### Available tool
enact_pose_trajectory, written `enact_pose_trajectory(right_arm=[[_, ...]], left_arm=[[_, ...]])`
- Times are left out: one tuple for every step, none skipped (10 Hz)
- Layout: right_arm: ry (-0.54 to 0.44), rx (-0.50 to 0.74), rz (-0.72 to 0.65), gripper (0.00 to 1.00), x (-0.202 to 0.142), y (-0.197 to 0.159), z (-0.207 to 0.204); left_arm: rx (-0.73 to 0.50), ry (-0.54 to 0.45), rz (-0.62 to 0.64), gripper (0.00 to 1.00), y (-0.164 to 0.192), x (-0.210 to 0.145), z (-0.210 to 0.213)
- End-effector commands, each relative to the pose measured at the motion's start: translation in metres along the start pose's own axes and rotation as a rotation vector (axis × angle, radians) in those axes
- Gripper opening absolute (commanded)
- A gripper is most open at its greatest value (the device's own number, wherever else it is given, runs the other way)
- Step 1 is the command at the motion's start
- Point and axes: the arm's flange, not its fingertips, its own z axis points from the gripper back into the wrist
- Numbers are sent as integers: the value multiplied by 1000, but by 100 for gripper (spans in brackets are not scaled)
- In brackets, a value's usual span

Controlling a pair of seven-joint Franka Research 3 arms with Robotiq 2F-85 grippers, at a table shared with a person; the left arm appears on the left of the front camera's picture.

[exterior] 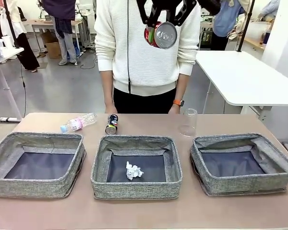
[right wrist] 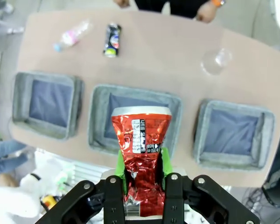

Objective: Sort the waste into the appropriate baskets.
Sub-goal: Pick up the waste item pointed out by the person, then place the picked waste into the Fabric basket indicated by the person.

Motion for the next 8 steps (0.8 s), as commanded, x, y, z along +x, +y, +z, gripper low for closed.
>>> enact_pose_trajectory(right_arm=[[-21, -22, -4, 32, -2, 3, -1], [-21, -22, -4, 32, -2, 3, -1], [-21, -22, -4, 32, -2, 3, -1], [-21, -22, -4, 32, -2, 3, -1], [-21, -22, -4, 32, -2, 3, -1], [-21, -22, -4, 32, -2, 3, -1], [-21, -22, -4, 32, -2, 3, -1], [-21, -22, -4, 32, -2, 3, -1]], left_arm=[[2, 10, -16, 100, -1, -3, 1], [2, 10, -16, 100, -1, -3, 1], [2, 10, -16, 100, -1, -3, 1], [2, 10, -16, 100, -1, -3, 1], [2, 10, -16, 100, -1, -3, 1], [2, 10, -16, 100, -1, -3, 1], [2, 10, -16, 100, -1, -3, 1], [2, 10, -16, 100, -1, -3, 1]])
